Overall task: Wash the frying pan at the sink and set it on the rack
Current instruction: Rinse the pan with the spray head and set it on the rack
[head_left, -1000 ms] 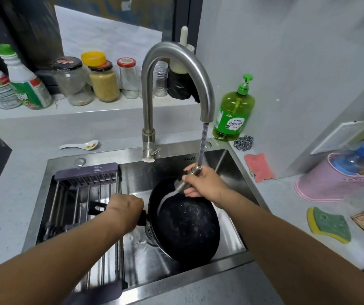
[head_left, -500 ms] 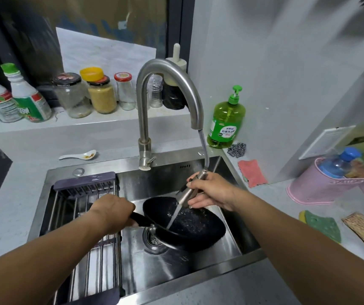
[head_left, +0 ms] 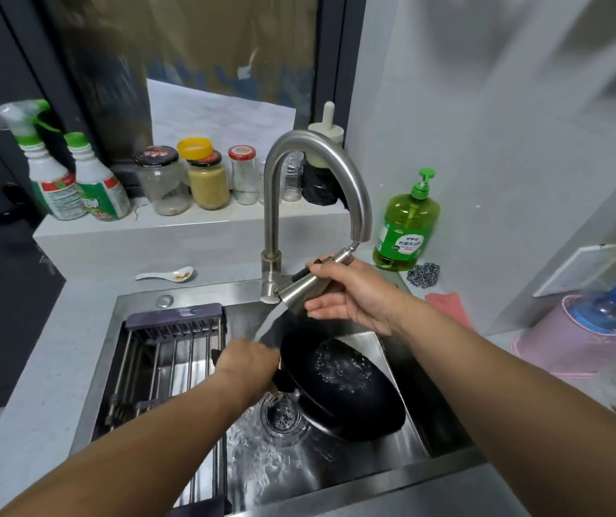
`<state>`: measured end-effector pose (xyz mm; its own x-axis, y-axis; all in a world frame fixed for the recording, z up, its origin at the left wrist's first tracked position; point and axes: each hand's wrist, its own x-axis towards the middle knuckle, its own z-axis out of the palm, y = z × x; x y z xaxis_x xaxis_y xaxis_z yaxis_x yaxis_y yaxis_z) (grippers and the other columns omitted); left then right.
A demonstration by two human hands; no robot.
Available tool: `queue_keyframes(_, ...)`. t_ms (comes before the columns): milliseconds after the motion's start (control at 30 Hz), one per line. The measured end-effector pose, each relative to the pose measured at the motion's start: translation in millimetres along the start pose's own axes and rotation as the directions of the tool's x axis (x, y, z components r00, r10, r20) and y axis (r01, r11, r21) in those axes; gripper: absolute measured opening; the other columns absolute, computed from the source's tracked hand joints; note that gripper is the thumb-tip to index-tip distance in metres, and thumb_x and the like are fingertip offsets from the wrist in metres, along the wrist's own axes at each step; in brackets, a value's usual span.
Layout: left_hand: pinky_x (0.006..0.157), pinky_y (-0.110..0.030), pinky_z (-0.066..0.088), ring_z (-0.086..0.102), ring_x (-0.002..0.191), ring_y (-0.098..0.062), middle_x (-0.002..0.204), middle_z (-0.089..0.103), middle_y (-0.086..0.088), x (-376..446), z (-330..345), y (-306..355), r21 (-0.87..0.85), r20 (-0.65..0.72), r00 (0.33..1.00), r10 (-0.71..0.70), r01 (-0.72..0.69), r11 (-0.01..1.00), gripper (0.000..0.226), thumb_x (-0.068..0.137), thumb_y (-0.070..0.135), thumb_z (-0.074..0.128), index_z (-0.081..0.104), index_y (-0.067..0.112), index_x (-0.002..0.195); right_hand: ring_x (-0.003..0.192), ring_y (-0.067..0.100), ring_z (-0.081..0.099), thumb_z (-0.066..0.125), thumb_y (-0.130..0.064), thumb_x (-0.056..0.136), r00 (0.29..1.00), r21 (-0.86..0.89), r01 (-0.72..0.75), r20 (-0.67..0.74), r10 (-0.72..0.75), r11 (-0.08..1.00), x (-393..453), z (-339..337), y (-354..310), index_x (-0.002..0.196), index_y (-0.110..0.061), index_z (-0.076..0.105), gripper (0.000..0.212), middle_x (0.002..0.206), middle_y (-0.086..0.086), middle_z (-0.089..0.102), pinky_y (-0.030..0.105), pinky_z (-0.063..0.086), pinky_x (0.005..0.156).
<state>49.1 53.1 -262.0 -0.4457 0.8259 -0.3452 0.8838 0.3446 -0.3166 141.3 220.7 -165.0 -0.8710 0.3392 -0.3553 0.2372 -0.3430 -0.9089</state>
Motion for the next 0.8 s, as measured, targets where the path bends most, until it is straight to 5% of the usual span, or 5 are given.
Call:
queue_keyframes(100,0.079,-0.032,0.047,0.069,0.104,-0.021,0.113,0.072,0.002,4.8,0.6,-1.6,0.077,-0.035,0.999,0.006,-0.003,0.997,0.021,0.096,0.032,0.063,0.065,0.021,0.114,0.072,0.03,0.074,0.068,-0.016,0.093,0.999,-0.01,-0.023,0.04,0.024,1.0,-2.5,7.6,-3.6,0.114,-0.007,0.06,0.024,0.095,0.024,0.072,0.041,0.064,0.07)
queue_keyframes(233,0.1,-0.04,0.037,0.058,0.114,-0.02,0.113,0.07,0.004,10.3,-2.4,0.4,0.205,-0.086,0.996,0.039,-0.021,0.979,0.021,0.099,0.023,0.052,0.066,0.02,0.115,0.073,0.03,0.074,0.067,-0.016,0.094,0.998,0.007,-0.035,0.052,0.034,0.999,-5.4,9.4,0.5,0.118,-0.007,0.058,0.027,0.09,0.023,0.073,0.039,0.064,0.07)
queue_keyframes(433,0.07,-0.036,0.04,0.064,0.093,-0.022,0.103,0.066,-0.003,11.2,-1.3,-5.7,0.228,-0.141,0.989,0.053,-0.02,0.973,0.021,0.098,0.031,0.057,0.067,0.018,0.111,0.069,0.03,0.074,0.071,-0.015,0.091,0.995,-0.293,-0.029,-0.103,-0.001,0.956,-9.2,-14.2,-1.4,0.116,-0.008,0.059,0.029,0.094,0.024,0.075,0.042,0.064,0.068)
queue_keyframes(533,0.069,-0.034,0.04,0.069,0.095,-0.022,0.104,0.072,-0.001,13.1,-12.5,-12.8,0.237,-0.126,0.987,0.1,-0.068,0.969,0.019,0.101,0.026,0.052,0.068,0.02,0.111,0.069,0.032,0.074,0.072,-0.015,0.09,0.994,-0.386,-0.046,-0.106,0.005,0.921,-13.5,-28.1,-6.8,0.118,-0.008,0.058,0.032,0.091,0.023,0.075,0.044,0.064,0.067)
queue_keyframes(800,0.063,-0.031,0.045,0.057,0.07,-0.02,0.089,0.068,0.002,12.6,-40.9,-33.3,0.144,-0.029,0.997,0.076,-0.071,0.987,0.034,0.103,0.047,0.044,0.063,0.019,0.1,0.078,0.034,0.075,0.069,-0.018,0.093,1.0,-0.118,-0.023,0.006,0.024,0.993,-9.9,-1.6,-5.2,0.113,-0.008,0.059,0.024,0.1,0.027,0.074,0.042,0.064,0.074)
